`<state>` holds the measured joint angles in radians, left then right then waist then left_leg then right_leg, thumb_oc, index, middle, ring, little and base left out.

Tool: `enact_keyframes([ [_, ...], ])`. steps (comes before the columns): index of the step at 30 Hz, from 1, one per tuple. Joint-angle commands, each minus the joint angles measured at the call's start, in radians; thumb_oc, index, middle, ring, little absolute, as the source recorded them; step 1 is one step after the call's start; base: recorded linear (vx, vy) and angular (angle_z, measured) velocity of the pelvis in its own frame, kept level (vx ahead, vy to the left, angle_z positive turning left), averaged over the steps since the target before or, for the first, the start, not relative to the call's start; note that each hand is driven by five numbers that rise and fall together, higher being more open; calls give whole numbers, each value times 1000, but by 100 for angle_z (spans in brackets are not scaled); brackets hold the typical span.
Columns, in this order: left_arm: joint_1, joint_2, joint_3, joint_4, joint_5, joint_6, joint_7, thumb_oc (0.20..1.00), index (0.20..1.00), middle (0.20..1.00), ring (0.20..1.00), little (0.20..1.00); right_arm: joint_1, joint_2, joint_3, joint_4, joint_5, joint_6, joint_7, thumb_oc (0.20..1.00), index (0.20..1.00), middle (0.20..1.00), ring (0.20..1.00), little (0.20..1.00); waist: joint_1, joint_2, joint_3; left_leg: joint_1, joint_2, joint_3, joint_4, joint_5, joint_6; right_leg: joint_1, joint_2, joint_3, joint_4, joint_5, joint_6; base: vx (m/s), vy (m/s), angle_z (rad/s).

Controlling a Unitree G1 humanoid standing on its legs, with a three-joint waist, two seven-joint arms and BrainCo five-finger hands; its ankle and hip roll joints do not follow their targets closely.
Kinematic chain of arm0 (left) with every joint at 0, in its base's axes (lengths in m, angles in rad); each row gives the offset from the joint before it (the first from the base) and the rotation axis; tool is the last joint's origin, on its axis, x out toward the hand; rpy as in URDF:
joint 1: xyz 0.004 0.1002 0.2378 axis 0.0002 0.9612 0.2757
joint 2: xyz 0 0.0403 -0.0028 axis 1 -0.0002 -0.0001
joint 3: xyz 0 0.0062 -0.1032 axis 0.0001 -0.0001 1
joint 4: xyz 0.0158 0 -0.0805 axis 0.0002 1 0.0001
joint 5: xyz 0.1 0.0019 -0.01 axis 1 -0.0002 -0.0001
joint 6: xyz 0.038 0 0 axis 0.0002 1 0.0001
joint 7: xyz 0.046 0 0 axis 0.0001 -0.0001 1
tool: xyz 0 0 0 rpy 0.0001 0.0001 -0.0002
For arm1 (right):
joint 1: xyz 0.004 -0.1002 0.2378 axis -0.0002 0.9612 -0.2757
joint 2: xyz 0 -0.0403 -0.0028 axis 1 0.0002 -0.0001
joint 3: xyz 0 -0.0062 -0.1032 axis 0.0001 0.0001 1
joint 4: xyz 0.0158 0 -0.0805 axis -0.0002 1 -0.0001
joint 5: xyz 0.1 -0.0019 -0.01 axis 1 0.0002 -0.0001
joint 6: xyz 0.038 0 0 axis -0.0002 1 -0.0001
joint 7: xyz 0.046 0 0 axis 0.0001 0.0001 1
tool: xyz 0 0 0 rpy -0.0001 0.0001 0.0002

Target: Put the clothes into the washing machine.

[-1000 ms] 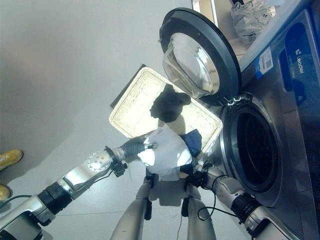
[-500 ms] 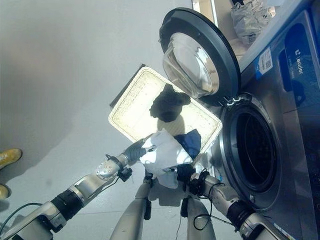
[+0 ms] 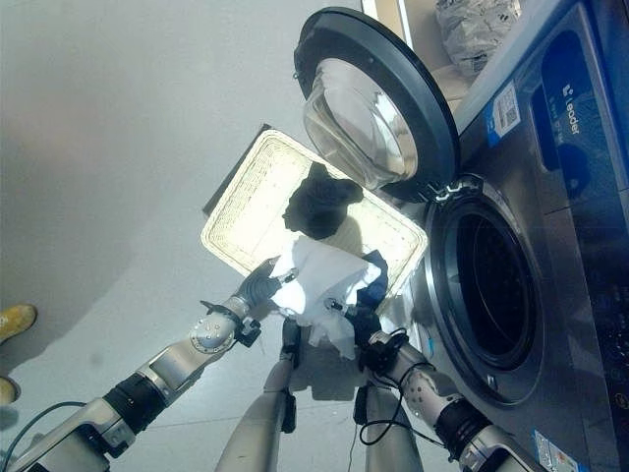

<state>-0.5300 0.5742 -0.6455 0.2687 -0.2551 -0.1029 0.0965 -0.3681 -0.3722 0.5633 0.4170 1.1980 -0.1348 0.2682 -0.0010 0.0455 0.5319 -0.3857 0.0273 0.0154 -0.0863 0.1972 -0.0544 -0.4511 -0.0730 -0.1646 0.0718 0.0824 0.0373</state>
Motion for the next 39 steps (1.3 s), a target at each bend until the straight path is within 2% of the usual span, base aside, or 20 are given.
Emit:
enact_keyframes([
  [1,31,1,11,-54,-13,-22,-37,1000,1000,1000,1000,1000,-4,-1,-79,-101,115,-128,-44,200,200,200,200,200,-34,-9,-12,-16,-119,41,89,-107,22,-6,17,14,-49,49,62,11,8,-12],
  [4,32,-2,3,-37,-27,-13,20,1000,1000,1000,1000,1000,-10,13,-98,-59,143,-171,-63,200,200,200,200,200,-37,3,-12,-28,-121,44,93,-108,23,-20,17,25,-43,48,59,17,-4,-13],
  [6,23,-1,4,11,-8,13,138,1000,1000,1000,1000,1000,-25,30,-121,-5,208,-198,-62,200,200,200,200,200,-37,13,-12,-41,-122,54,98,-108,24,-35,14,27,-34,46,58,19,-32,-11],
  [8,22,-2,10,30,-1,25,182,1000,1000,1000,1000,1000,-29,36,-132,13,238,-203,-57,200,200,200,200,200,-37,18,-12,-46,-122,56,99,-107,24,-41,13,29,-32,45,57,13,-20,-7],
  [11,31,2,46,108,28,69,361,1000,1000,1000,1000,1000,-51,28,-192,79,325,-208,-35,200,200,200,200,200,-35,57,-12,-64,-125,62,103,-101,23,-67,8,35,-5,31,52,23,-2,-11],
  [12,31,2,47,108,28,70,362,1000,1000,1000,1000,1000,-52,27,-192,80,325,-208,-35,200,200,200,200,200,-35,57,-12,-66,-125,62,104,-101,23,-68,8,35,-4,31,52,28,17,-9],
  [15,47,-12,107,167,-13,68,423,1000,1000,1000,1000,1000,-68,13,-246,125,340,-211,-50,200,200,200,200,200,-38,97,-12,-77,-129,69,109,-95,20,-89,4,44,24,14,47,31,35,-6],
  [18,70,-28,155,208,-64,34,436,1000,1000,1000,1000,1000,-72,5,-297,163,442,-212,-41,200,200,200,200,200,-43,131,-12,-82,-132,76,118,-96,17,-106,-1,53,59,-10,42,45,22,-5],
  [20,81,-49,193,255,-98,6,426,1000,1000,1000,1000,1000,-94,8,-376,220,590,-233,-40,200,200,200,200,200,-45,161,-12,-95,-133,90,133,-96,13,-126,-5,58,94,-32,39,34,-8,-16],
  [21,77,-49,194,255,-98,6,426,1000,1000,1000,1000,1000,-99,7,-376,221,591,-233,-40,200,200,200,200,200,-44,161,-12,-102,-132,91,135,-93,13,-133,-4,59,92,-25,38,59,-50,-17],
  [22,95,-63,220,293,-119,-17,405,1000,1000,1000,1000,1000,-133,-13,-479,261,759,-315,-67,200,200,200,200,200,-48,184,-12,-107,-131,101,144,-96,9,-144,-8,59,121,-48,37,47,-48,-9],
  [23,97,-64,222,299,-122,-24,402,1000,1000,1000,1000,1000,-143,-21,-500,267,769,-316,-74,200,200,200,200,200,-48,187,-12,-109,-130,102,145,-97,8,-146,-9,59,125,-51,37,88,-74,-3],
  [25,115,-67,232,322,-135,-50,379,1000,1000,1000,1000,1000,-198,-62,-614,265,774,-445,-163,200,200,200,200,200,-49,200,-12,-114,-125,111,150,-99,4,-155,-8,60,141,-63,36,55,-50,2],
  [26,115,-68,232,323,-135,-51,378,1000,1000,1000,1000,1000,-203,-65,-620,265,774,-458,-169,200,200,200,200,200,-48,201,-12,-115,-125,112,150,-100,4,-157,-8,60,143,-64,36,43,-41,0],
  [27,125,-67,233,329,-136,-61,368,1000,1000,1000,1000,1000,-231,-93,-664,270,774,-512,-203,200,200,200,200,200,-49,204,-12,-118,-122,115,152,-102,2,-161,-7,62,148,-69,36,43,-40,-6],
  [29,135,-60,226,337,-138,-75,355,1000,1000,1000,1000,1000,-298,-167,-738,281,774,-642,-273,200,200,200,200,200,-49,210,-12,-127,-117,121,156,-105,0,-170,-2,66,158,-78,33,48,-54,-14],
  [31,146,-37,216,327,-151,-69,337,1000,1000,1000,1000,1000,-376,-270,-821,301,758,-872,-375,200,200,200,200,200,-50,208,-12,-140,-107,122,157,-108,-1,-182,8,68,168,-85,32,35,-81,-10],
  [34,145,-10,204,309,-164,-53,329,1000,1000,1000,1000,1000,-428,-359,-862,308,682,-1048,-498,200,200,200,200,200,-49,200,-12,-151,-103,119,155,-107,-1,-189,18,68,169,-87,30,2,-102,-5],
  [35,141,20,209,295,-177,-37,317,1000,1000,1000,1000,1000,-449,-445,-882,322,630,-1121,-607,200,200,200,200,200,-50,188,-12,-166,-100,117,158,-105,-2,-197,23,65,171,-85,29,-19,-135,-10],
  [39,148,57,212,291,-191,-32,300,1000,1000,1000,1000,1000,-457,-587,-909,408,489,-1224,-864,200,200,200,200,200,-55,168,-12,-192,-92,111,165,-96,-4,-217,35,64,182,-79,26,-16,-108,-1],
])
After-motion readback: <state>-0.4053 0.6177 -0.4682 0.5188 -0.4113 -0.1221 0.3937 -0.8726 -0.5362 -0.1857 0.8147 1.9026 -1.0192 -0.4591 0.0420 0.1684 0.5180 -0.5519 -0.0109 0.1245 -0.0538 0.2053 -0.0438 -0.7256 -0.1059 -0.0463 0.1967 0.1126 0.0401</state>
